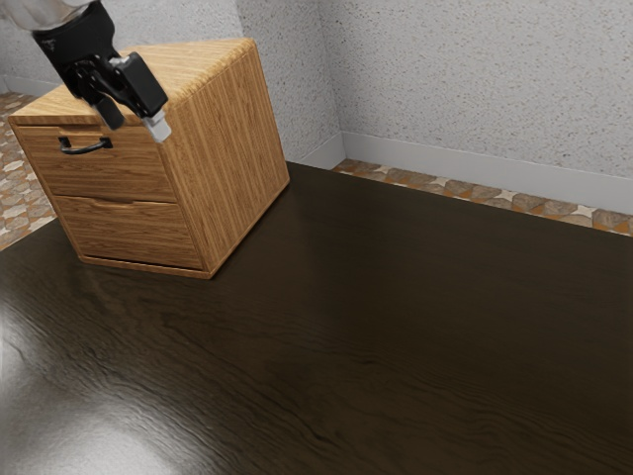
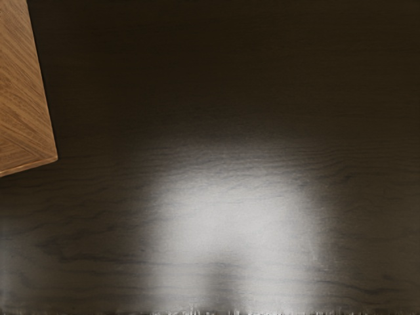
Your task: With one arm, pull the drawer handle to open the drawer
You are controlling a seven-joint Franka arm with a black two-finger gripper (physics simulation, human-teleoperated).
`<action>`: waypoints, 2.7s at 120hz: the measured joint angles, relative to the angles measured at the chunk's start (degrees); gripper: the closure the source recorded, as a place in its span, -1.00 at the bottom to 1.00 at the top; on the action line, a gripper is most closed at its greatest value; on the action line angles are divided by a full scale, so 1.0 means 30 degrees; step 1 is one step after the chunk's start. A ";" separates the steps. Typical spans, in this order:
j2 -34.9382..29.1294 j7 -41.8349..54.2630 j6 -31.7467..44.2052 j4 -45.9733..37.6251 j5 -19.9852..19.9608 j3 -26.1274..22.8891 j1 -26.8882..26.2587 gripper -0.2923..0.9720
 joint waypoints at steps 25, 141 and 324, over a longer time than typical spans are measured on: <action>0.0106 0.0286 -0.0540 -0.0091 0.0618 -0.0050 -0.0638 -0.54; 0.0905 2.3463 1.1983 -0.7071 0.2050 -0.5419 1.1488 -0.54; 0.6871 3.6004 1.1163 -0.0998 -0.3279 -0.6962 1.5512 -0.02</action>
